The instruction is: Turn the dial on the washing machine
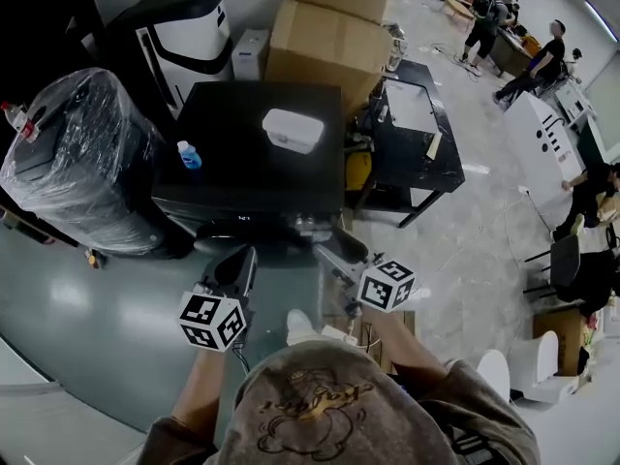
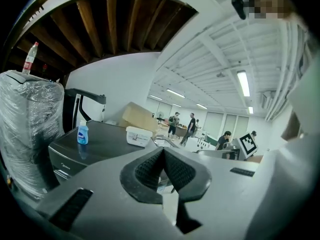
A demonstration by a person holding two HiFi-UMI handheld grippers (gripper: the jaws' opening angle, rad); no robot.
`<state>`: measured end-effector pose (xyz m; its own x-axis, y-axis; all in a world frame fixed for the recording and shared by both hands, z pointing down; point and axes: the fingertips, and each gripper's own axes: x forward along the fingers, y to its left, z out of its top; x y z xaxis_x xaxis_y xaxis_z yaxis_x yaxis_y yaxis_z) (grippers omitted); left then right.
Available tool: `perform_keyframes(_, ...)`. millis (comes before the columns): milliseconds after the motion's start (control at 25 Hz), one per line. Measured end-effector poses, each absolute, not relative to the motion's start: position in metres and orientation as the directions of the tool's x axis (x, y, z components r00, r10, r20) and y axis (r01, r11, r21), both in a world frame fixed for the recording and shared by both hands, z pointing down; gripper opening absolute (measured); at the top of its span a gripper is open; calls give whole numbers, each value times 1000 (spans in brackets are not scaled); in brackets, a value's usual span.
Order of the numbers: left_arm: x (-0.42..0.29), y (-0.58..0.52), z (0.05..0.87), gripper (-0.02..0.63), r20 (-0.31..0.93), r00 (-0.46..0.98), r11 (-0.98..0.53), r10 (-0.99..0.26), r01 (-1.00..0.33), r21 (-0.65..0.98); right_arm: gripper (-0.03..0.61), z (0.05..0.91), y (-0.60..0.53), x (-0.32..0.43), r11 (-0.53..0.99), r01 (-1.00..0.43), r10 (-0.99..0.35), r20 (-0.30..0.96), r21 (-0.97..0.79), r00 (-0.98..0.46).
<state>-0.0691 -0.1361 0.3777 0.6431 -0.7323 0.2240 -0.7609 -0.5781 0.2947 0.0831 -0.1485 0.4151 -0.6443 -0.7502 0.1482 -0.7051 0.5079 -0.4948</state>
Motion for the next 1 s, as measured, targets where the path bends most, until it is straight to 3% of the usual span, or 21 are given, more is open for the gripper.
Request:
perform_keyframes(360, -85, -103, 361, -8, 212, 633, -576, -745, -770, 274, 262, 367, -86, 70, 576, -763, -752, 177, -293, -635)
perform_keyframes(600, -87, -91, 357, -8, 147, 606, -564, -782, -788, 249, 110, 361, -73, 61, 585, -779, -777, 122, -223, -618)
perform_keyframes(680, -85, -90, 360, -8, 129, 608, -573, -784, -787, 228, 26, 364, -71, 61, 577, -792, -789, 113, -201, -604)
perform_keyframes(1000, -79, -93, 384, -8, 100, 606, -580, -789, -789, 205, 2, 389, -72, 69, 547, -820, -817, 108, -169, -566)
